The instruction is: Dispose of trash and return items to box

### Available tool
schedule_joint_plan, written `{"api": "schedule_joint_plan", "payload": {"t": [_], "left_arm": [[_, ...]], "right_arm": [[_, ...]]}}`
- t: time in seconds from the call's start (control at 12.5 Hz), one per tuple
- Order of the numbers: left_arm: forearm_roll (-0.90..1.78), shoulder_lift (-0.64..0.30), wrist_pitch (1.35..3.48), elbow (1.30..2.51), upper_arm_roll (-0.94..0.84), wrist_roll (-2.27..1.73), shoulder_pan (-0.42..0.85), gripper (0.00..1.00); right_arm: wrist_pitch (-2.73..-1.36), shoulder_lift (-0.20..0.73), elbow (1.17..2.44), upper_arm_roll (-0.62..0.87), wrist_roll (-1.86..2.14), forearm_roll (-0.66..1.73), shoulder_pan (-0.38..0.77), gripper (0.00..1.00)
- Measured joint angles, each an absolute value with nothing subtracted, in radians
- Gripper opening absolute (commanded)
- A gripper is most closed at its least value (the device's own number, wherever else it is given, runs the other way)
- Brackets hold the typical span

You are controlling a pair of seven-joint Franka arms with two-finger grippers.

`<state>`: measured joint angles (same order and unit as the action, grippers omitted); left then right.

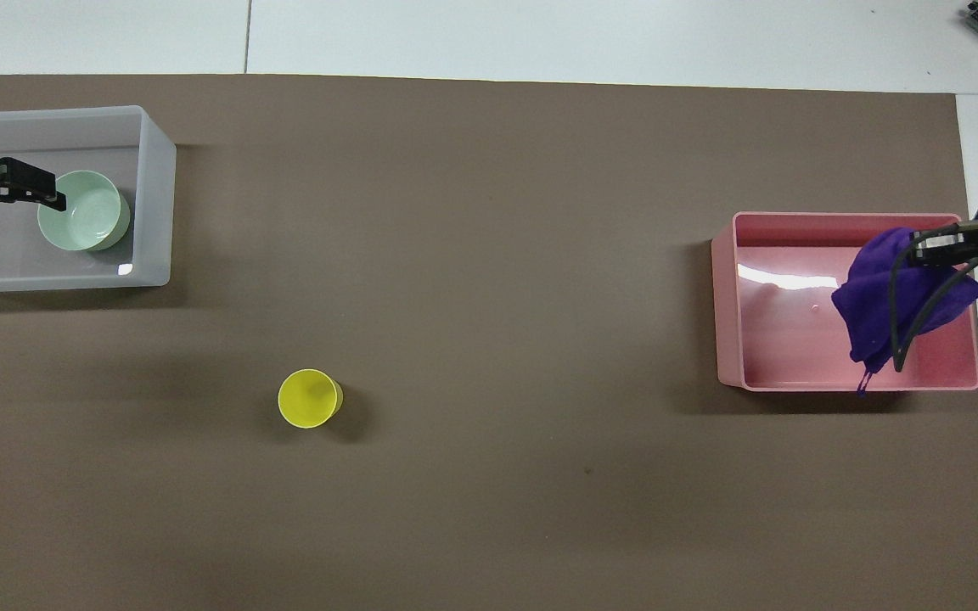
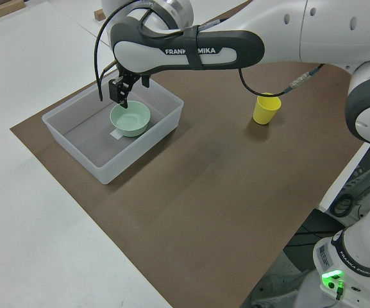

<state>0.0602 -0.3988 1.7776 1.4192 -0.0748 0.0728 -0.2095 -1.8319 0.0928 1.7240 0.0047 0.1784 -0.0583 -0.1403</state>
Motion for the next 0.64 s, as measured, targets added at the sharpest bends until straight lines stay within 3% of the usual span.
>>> {"api": "schedule_joint_plan", "payload": {"t": [0.32, 0.4, 0.64], "left_arm": [[0.083, -0.242, 1.565, 1.469, -0.085, -0.077, -0.049, 1.0], [0.105, -0.19, 1.571, 1.545, -0.088, -0.082, -0.024, 1.0], [0.139, 0.001, 1.803, 1.924, -0.091, -0.075, 0.081, 1.0]], "right_arm": [[-1.959, 0.111, 1.861, 0.012, 0.22, -0.119, -0.14, 0.0], [-2.004, 0.118, 1.9, 0.014, 0.22, -0.121, -0.139, 0.0], [-2.142, 0.156, 1.999, 0.014, 0.22, -0.124, -0.139, 0.0]]}}
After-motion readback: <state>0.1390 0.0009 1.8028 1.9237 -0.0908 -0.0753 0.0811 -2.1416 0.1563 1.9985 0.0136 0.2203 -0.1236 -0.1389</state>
